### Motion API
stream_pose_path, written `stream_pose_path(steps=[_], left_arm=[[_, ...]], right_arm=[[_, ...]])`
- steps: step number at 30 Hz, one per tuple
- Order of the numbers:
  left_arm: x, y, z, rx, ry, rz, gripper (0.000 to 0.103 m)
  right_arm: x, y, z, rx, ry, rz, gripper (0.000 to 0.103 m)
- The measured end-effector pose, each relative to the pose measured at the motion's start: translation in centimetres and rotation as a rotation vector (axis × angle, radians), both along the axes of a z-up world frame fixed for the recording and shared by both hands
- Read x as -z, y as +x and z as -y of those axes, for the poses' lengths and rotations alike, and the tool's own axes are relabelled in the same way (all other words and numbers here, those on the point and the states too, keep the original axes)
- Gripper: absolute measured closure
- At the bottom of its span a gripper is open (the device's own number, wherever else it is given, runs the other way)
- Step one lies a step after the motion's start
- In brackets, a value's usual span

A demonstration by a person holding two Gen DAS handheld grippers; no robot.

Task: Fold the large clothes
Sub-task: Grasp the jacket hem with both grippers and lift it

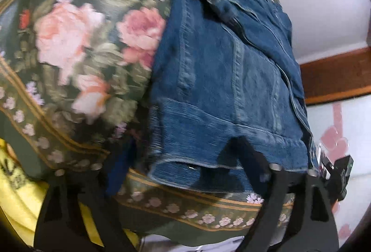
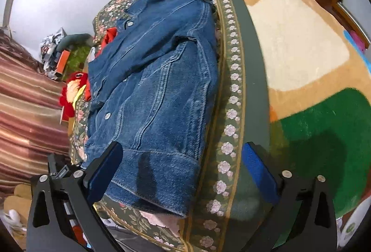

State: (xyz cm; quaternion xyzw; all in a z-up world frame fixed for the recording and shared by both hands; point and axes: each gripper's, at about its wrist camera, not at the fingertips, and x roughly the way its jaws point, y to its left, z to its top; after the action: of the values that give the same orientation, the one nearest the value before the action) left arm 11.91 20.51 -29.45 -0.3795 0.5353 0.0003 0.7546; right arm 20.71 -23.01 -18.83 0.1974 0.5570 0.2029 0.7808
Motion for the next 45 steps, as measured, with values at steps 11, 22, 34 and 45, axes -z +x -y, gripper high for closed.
stream_pose_path(steps=[11,22,34,45], left_arm=[[-4.6,0.7,0.7,0.044,0.097,0.128,0.090],[-14.1,4.6,-1.2,0.009,0.156,0.393,0.092],[-18.6,16.0,-3.8,-0.079,0.188,0.492,0.092],[-13.9,29.0,-6.3,-0.100,0.223,0.399,0.092]], right_arm=[[-0.8,-0.4,-3.0,-0.107,-0.045,0.075,0.072],[-6.3,2.9,-5.3,-0.166,-0.008,0.272,0.091],[-10.3,12.0,-5.3,-0.072,0.046,0.390,0.091],[-7.8,23.9,-7.8,-0.029,-0.015,0.371,0.091]])
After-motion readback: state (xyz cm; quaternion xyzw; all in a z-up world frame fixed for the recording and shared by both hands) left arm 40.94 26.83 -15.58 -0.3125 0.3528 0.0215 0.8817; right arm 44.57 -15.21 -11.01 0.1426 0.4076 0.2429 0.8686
